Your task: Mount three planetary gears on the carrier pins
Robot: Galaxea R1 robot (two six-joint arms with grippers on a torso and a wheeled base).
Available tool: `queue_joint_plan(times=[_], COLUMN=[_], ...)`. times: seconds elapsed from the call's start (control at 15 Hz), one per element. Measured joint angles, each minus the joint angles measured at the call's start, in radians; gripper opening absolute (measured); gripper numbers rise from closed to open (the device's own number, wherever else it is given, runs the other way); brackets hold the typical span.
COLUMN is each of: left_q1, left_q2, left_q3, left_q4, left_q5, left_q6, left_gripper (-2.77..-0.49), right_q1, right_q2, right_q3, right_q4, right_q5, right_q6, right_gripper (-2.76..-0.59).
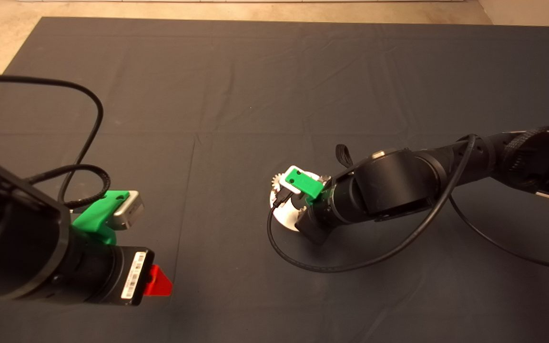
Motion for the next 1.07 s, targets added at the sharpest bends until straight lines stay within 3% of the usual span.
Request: queue_joint_plan(times=[1.07], left_q1=[0.000], left_q2=[0.000], left_q3=[0.000], left_q4=[0.000], left_q5=[0.000], left_q6=[0.002], left_gripper=[-1.09], right_q1=[-0.011], right_q2=[0.000], right_q3=[0.034], right_q4=[0.000], right_q5=[-0.002], right_q6=[-0.001], right_gripper=[-2.28])
